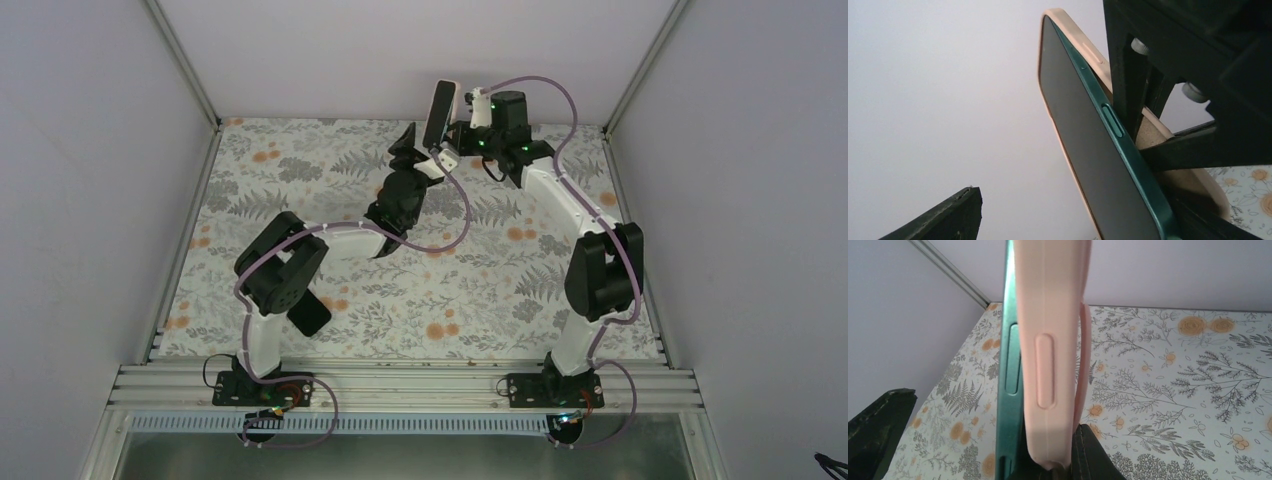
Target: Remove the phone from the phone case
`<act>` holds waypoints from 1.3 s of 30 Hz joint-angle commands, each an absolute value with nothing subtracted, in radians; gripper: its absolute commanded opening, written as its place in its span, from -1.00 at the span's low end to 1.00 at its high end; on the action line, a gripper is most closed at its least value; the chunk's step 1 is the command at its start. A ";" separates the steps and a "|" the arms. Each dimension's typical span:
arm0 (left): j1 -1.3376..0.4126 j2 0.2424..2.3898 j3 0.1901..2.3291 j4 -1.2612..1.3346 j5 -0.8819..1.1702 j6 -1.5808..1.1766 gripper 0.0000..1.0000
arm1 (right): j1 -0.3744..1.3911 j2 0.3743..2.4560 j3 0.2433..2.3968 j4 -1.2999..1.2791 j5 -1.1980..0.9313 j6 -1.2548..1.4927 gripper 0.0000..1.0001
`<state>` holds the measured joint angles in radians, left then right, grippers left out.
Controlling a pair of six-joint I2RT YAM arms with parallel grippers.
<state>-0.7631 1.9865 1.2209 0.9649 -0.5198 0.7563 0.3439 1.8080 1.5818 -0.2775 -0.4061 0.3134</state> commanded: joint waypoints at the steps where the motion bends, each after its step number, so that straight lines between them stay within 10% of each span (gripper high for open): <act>1: -0.741 2.012 1.264 1.122 -0.566 0.818 0.61 | 0.383 1.759 1.545 -0.268 -0.480 0.314 -0.94; 20: -0.772 2.141 1.344 1.249 -0.553 0.893 -0.71 | 0.465 1.746 1.518 -0.261 -0.467 0.306 -0.94; 39: -0.790 1.837 1.117 0.985 -0.570 0.899 -0.95 | 0.373 1.709 1.275 -0.110 0.163 -0.222 -0.94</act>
